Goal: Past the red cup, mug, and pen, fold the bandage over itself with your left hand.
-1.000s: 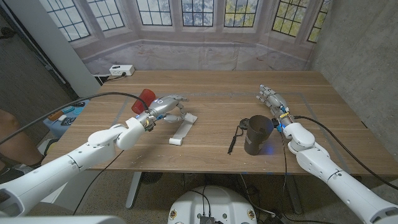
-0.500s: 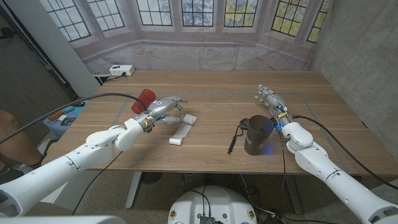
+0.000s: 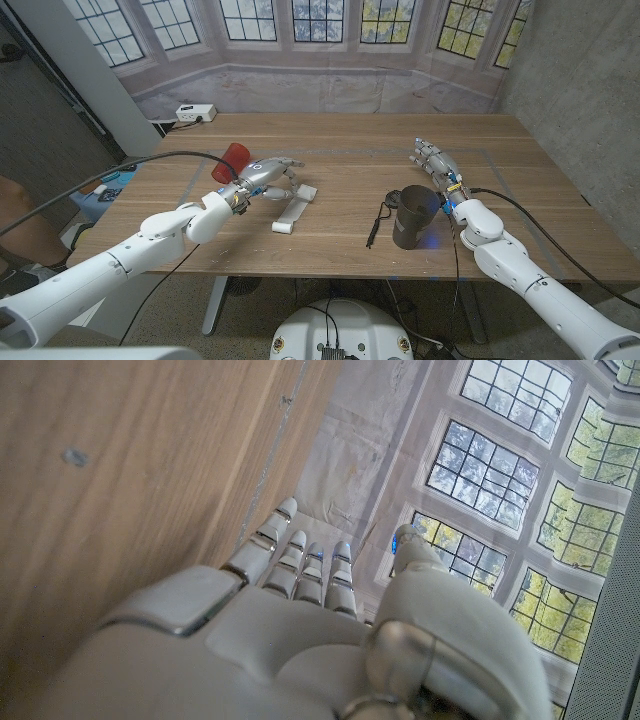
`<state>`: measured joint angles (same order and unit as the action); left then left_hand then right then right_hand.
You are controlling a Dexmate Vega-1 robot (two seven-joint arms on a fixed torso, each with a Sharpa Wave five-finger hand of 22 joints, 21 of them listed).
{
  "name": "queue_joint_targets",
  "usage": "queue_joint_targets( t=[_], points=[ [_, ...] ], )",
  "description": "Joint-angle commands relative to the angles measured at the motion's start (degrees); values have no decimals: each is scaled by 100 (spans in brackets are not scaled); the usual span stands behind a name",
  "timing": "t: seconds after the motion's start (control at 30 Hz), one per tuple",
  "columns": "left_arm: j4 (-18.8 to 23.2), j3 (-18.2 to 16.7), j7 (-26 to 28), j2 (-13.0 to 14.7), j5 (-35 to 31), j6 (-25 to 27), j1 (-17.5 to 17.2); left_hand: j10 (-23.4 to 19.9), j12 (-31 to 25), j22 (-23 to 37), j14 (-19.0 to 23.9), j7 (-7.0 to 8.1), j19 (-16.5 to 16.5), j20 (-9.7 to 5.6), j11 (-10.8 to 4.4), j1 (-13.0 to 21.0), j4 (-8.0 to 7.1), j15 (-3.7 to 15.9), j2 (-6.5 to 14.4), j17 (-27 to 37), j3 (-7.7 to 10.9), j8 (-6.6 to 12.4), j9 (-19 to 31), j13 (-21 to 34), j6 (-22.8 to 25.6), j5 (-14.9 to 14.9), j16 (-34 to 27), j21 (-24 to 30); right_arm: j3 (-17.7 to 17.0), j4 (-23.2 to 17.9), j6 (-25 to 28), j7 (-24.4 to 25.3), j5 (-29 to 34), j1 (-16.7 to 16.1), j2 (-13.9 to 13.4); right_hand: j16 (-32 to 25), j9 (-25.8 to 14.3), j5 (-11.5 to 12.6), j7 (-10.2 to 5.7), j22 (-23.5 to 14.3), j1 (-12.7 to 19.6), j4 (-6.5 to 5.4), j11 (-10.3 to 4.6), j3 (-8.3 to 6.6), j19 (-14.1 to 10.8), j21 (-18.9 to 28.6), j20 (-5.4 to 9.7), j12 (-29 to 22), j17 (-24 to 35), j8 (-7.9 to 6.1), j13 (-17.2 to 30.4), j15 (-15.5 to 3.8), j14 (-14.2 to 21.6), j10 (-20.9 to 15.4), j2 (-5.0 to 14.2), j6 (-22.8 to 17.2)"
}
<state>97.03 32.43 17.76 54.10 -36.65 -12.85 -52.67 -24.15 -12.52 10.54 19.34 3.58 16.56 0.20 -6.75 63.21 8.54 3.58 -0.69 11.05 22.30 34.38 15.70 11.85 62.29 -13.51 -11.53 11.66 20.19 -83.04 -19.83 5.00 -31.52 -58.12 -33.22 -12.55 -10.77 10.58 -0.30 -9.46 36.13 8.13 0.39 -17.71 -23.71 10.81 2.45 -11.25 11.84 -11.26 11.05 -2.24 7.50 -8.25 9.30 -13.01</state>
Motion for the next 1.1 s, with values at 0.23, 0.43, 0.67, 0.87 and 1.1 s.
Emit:
queue_joint_targets(
  t=[0.23,0.43,0.67,0.87,1.1],
  points=[
    [34,-43,-49,38,100,-58,-107,-16,23,9,-34,40,-39,8,7,-24,6,8,18,13,14,21,162,33,30,13,17,10,15,-103,33,33,22,-50,-11,-17,-14,-12,-6,-17,59,-15,13,-36,-54,10,277,-25,18,13,17,-150,48,-16,26,-43],
    [3,-74,-18,75,133,-102,-146,-1,30,9,-41,26,-49,13,15,-22,9,3,16,11,13,24,146,33,30,18,19,10,33,-164,89,63,56,-37,-24,-17,-14,-12,-10,-17,59,-16,17,-37,-54,10,277,-24,18,14,17,-153,48,-14,26,-42],
    [-16,-125,43,138,143,-155,-190,-4,29,8,-46,25,-62,8,18,-29,7,6,16,11,19,29,135,33,25,21,22,8,67,-204,127,91,88,-19,-5,-17,-14,-13,-9,-17,59,-16,15,-37,-56,10,274,-24,19,12,18,-151,48,-14,26,-48],
    [1,-176,61,208,185,-199,-257,-3,29,8,-48,26,-62,13,16,-28,7,4,23,11,22,46,142,33,20,25,20,12,87,-249,134,119,120,-29,4,-17,-14,-13,-7,-17,59,-16,23,-37,-58,11,272,-24,19,13,18,-146,49,-15,24,-46],
    [55,-220,46,257,221,-195,-349,1,31,8,-51,19,-69,11,13,-30,7,5,27,11,25,53,134,32,14,28,21,13,83,-344,152,156,132,-106,-26,-18,-14,-14,-7,-17,58,-17,19,-37,-57,10,275,-20,19,14,18,-148,51,-6,25,-47]
  ],
)
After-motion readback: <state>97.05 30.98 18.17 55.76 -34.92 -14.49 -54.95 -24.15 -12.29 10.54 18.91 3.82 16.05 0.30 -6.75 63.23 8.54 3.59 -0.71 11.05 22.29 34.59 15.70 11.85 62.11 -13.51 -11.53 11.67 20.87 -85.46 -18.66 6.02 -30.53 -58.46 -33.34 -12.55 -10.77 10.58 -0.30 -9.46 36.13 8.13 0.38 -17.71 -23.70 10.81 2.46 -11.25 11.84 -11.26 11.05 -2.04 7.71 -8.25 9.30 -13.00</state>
